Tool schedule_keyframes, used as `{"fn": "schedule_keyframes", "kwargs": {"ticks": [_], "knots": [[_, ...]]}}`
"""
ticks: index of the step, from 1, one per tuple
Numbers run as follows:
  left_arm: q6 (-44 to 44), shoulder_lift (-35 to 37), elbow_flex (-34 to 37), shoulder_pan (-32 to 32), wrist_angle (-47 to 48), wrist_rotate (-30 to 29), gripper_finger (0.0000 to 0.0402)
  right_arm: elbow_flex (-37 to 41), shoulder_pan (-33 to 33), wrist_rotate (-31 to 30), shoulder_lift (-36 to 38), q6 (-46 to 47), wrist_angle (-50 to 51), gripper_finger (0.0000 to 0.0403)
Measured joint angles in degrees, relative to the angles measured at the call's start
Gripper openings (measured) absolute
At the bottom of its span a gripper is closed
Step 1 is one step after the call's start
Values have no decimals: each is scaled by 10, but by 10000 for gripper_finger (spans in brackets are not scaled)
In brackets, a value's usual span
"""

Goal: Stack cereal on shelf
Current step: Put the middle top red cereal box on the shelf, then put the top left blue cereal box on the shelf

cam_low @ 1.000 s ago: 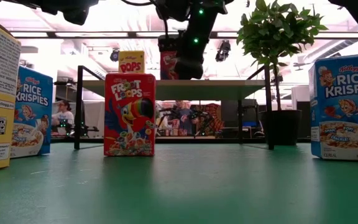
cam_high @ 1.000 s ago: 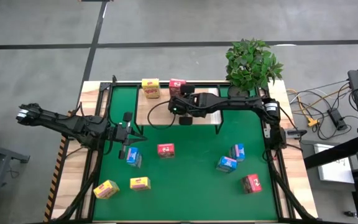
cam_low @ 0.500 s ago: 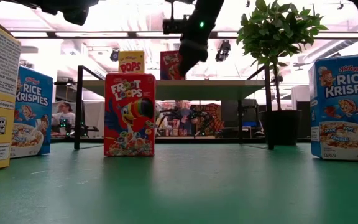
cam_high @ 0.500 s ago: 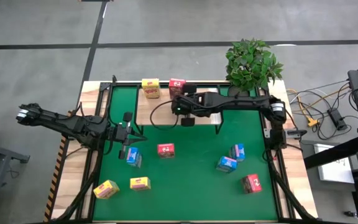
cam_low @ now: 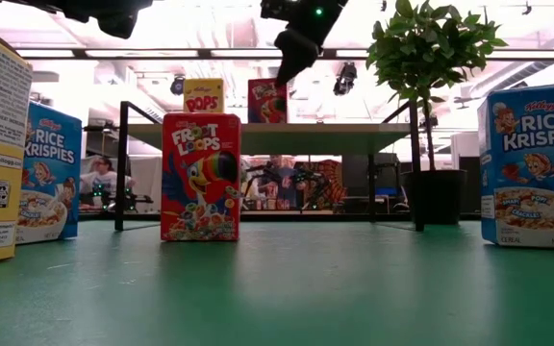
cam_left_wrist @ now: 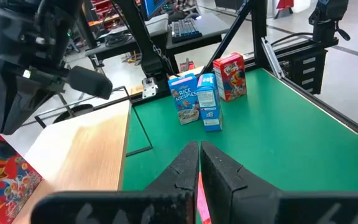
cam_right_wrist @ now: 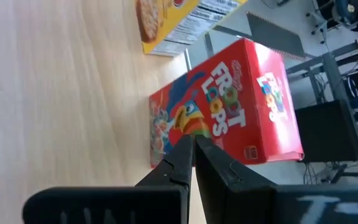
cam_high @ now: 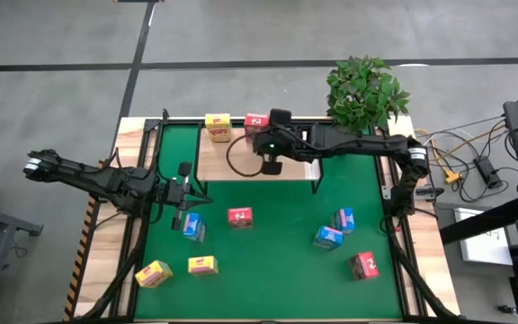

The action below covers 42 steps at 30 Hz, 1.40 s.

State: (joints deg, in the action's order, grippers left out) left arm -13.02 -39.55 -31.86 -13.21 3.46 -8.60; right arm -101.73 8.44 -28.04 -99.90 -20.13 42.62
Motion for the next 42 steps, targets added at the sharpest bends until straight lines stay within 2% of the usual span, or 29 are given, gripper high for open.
{"fn": "schedule_keyframes", "kwargs": {"ticks": [32, 42], "knots": [[0, 0, 0, 0, 0, 0, 0, 0, 25, -6, 0, -36, -1, 9], [0, 0, 0, 0, 0, 0, 0, 1, -27, 0, 15, 14, 8, 9]]}}
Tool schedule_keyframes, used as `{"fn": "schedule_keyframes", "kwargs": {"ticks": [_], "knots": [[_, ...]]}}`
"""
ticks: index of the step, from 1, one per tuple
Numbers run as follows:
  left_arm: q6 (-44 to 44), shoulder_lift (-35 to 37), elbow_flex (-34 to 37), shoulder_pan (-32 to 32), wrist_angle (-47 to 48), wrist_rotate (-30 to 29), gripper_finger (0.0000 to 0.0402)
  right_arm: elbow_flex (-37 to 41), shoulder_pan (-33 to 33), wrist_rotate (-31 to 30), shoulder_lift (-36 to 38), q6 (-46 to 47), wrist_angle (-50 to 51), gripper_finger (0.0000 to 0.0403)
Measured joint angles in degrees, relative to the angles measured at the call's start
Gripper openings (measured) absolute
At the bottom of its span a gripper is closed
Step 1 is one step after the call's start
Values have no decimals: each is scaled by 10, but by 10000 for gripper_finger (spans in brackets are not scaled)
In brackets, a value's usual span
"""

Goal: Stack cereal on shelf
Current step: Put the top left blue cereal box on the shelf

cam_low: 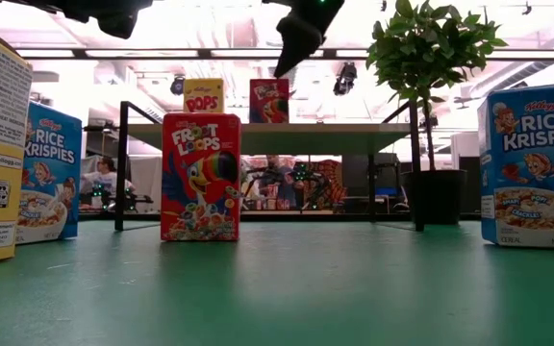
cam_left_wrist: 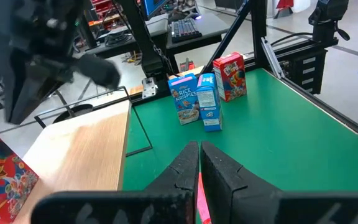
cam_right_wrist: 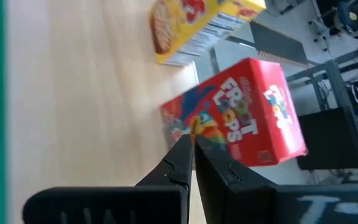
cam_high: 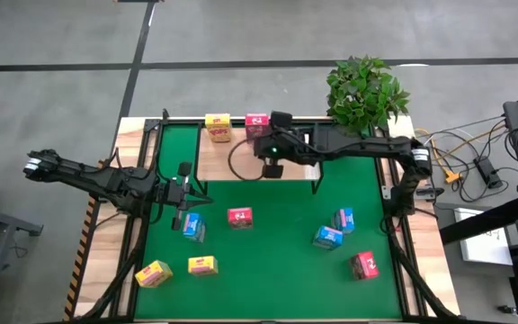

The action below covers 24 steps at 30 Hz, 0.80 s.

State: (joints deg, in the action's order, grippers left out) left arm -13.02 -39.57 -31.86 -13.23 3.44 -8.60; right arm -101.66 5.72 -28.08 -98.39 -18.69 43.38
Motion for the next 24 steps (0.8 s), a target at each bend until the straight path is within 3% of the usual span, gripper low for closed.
{"fn": "schedule_keyframes", "kwargs": {"ticks": [7, 15, 24], "knots": [[10, -1, 0, 0, -8, 0, 0, 56, -58, 3, 33, 36, -20, 9], [31, -17, 0, 0, -31, 0, 0, 213, -103, 2, 121, 68, -118, 9], [36, -54, 0, 0, -74, 0, 0, 411, -127, 58, 252, 78, -332, 9]]}}
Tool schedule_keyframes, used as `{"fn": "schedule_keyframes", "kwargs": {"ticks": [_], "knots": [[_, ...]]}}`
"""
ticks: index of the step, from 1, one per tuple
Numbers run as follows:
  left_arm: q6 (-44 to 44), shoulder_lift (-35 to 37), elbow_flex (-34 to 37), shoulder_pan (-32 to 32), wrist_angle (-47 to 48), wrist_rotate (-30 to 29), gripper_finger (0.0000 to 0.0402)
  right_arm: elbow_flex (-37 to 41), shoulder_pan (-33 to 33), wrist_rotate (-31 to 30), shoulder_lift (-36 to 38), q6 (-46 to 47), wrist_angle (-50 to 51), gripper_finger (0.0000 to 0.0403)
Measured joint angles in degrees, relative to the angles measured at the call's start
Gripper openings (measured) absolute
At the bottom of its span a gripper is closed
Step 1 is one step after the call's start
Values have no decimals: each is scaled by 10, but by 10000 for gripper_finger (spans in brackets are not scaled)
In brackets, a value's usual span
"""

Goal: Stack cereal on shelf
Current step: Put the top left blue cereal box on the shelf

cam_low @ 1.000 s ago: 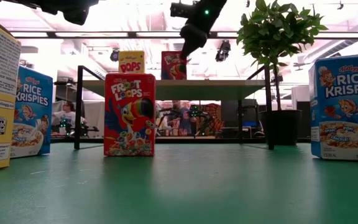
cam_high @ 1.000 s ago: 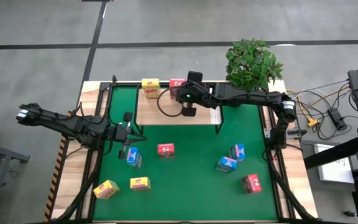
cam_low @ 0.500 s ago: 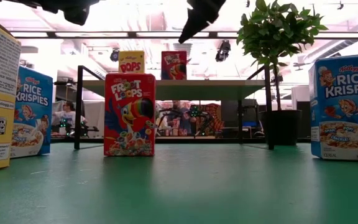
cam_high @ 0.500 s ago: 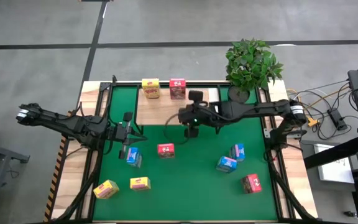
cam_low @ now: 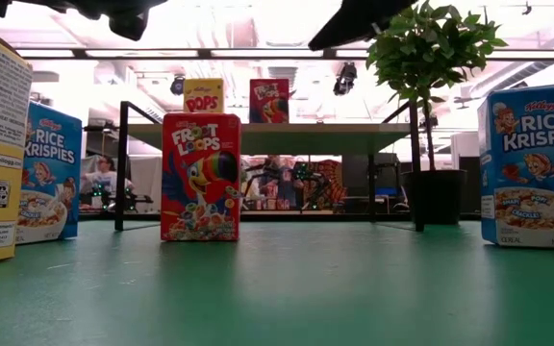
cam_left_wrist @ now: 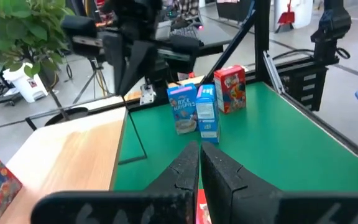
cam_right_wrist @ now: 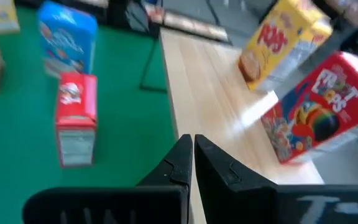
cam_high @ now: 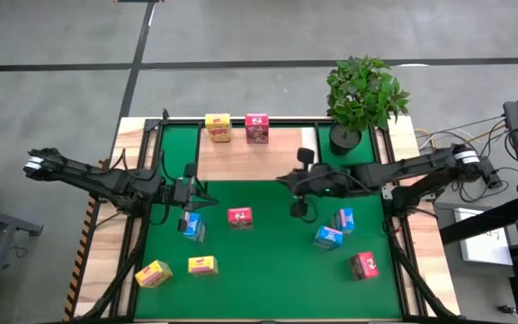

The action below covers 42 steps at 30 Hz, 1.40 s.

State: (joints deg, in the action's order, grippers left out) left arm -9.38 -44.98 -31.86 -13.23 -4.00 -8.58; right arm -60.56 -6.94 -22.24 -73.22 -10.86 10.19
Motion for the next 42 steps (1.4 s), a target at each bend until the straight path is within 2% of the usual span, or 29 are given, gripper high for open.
{"fn": "schedule_keyframes", "kwargs": {"ticks": [8, 18, 23, 30, 33, 37, 40, 42], "knots": [[46, -11, 0, 0, -18, 0, 0, 137, -3, 5, 87, -32, -176, 9], [102, -9, 0, 0, -21, -1, 0, 241, -3, 34, 170, -65, -306, 9], [195, -12, -4, 0, -3, -57, 0, 290, -3, 55, 208, -72, -355, 9], [339, -38, -94, 0, 166, -87, 0, 352, -3, 78, 261, -97, -422, 9], [405, -60, -154, 0, 289, -94, 0, 365, -3, 78, 287, -101, -426, 9], [579, -94, -235, 0, 490, -92, 0, 380, -3, 79, 313, -104, -423, 9], [717, -125, -282, 0, 612, -58, 0, 387, -3, 79, 327, -108, -427, 9], [782, -145, -303, -1, 645, -12, 0, 395, -3, 78, 336, -109, -422, 9]]}}
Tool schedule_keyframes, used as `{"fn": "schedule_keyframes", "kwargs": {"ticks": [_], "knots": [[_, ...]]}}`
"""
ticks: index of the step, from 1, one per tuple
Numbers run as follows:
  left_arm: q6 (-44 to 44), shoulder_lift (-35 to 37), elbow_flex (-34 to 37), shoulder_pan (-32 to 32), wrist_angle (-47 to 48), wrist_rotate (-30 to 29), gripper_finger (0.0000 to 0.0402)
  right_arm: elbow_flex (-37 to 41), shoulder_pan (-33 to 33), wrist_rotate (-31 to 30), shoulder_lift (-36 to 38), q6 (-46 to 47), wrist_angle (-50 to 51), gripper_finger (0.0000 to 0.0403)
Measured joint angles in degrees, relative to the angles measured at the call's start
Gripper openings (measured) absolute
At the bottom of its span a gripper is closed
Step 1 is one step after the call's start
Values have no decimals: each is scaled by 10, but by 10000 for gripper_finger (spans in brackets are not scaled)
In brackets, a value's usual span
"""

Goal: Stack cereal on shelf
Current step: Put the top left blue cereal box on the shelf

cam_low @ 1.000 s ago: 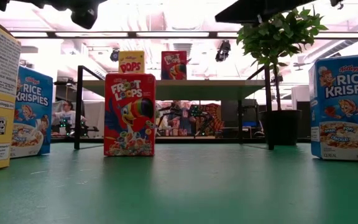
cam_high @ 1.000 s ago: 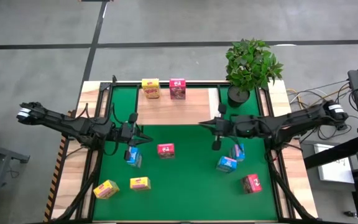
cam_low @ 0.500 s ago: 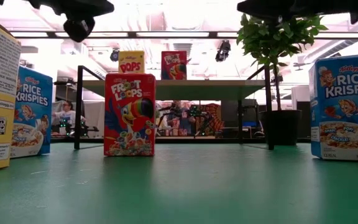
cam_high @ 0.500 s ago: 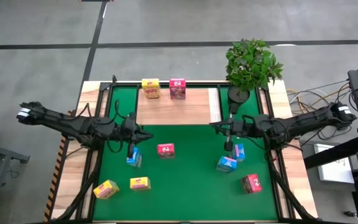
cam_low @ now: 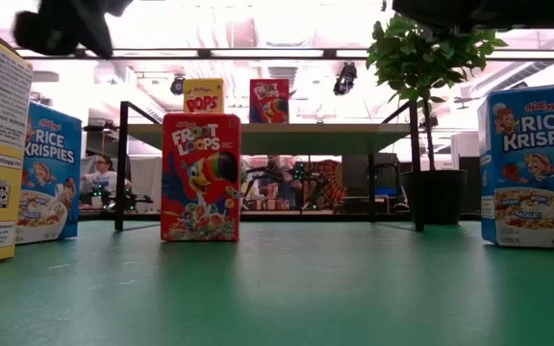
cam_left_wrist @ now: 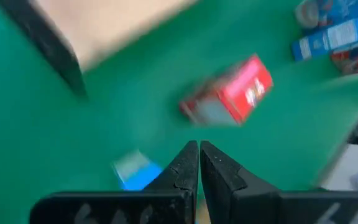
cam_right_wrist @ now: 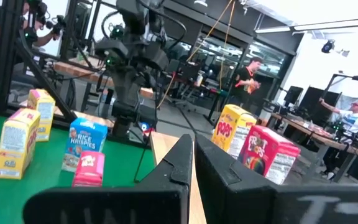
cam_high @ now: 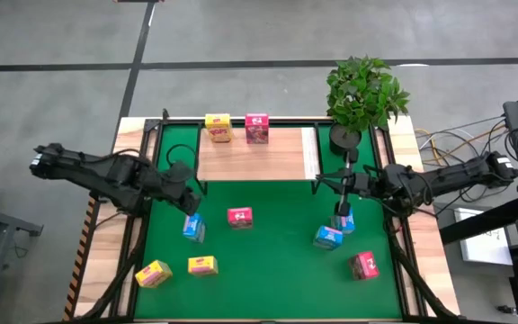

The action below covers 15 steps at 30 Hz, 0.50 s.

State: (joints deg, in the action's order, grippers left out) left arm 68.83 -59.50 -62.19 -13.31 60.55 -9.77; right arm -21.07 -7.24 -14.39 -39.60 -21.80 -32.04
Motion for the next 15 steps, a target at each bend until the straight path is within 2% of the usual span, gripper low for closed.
{"fn": "schedule_keyframes", "kwargs": {"ticks": [4, 9, 15], "knots": [[117, -38, -13, -5, 9, 78, 0, 12, 0, -1, 18, 0, -2, 9], [200, -83, -6, -18, 15, 170, 13, 20, 0, -1, 36, -2, -5, 9], [210, -108, -6, -18, 13, 183, 65, 22, 0, -1, 43, -8, -4, 9]]}}
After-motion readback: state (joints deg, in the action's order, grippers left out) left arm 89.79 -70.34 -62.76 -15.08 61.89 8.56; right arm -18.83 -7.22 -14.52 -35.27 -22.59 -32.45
